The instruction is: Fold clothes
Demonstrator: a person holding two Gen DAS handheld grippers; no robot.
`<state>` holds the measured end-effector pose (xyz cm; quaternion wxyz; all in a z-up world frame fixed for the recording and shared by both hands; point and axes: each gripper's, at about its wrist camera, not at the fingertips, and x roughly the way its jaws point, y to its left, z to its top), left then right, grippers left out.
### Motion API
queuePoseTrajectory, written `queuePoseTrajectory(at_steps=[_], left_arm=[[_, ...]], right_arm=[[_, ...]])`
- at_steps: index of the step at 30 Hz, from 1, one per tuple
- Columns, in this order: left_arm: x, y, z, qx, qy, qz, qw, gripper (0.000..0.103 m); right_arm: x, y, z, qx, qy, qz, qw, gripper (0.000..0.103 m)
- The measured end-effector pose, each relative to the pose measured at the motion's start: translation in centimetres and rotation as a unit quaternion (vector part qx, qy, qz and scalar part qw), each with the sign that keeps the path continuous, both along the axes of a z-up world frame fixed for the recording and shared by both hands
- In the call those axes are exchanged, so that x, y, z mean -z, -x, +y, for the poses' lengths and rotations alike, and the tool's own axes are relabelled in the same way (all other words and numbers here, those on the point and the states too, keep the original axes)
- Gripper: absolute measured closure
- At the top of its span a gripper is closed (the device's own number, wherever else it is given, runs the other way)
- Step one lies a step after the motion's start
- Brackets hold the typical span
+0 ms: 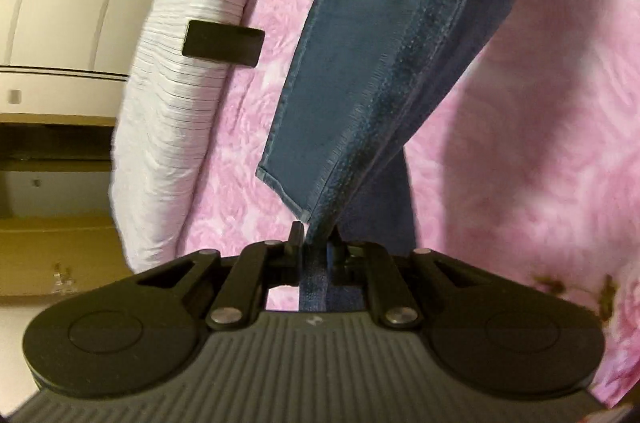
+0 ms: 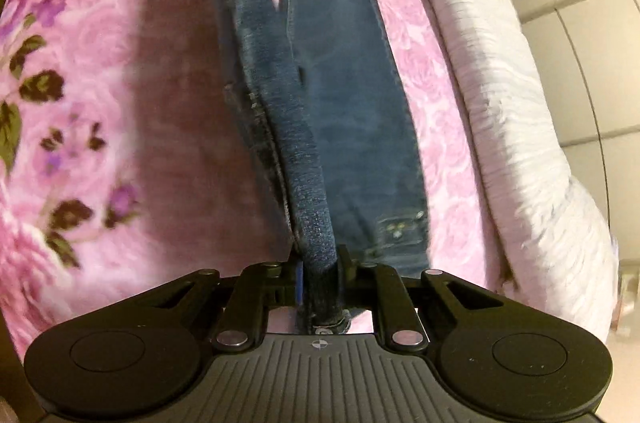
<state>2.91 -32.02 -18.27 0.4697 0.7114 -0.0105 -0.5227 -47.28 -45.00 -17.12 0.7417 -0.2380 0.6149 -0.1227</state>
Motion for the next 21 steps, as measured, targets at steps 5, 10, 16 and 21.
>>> queuePoseTrajectory(at_steps=[5,10,16,21], left_arm=[[-0.7,-2.6,-8.0,-0.01,-0.06,0.027,0.9978,0.094],[0.8,-4.6,-15.4,-0.013,-0.111,0.037,0.9931,0.094],[4.9,-5.4,-22.8,-0.032,-0.149,0.029,0.9879,0.094],[8.8,-5.8,-27.2,-0.067,-0.154,0.021,0.9857,0.093]], right_arm=[[-1.8,-2.6,-6.8,0.022,-0.04,0.011,0.999,0.09],[-1.4,-4.7,-14.4,0.035,-0.097,0.022,0.994,0.09],[1.5,-5.6,-23.3,0.072,-0.164,-0.001,0.984,0.089],[5.2,-6.1,-28.0,0.078,-0.218,0.003,0.973,0.089]])
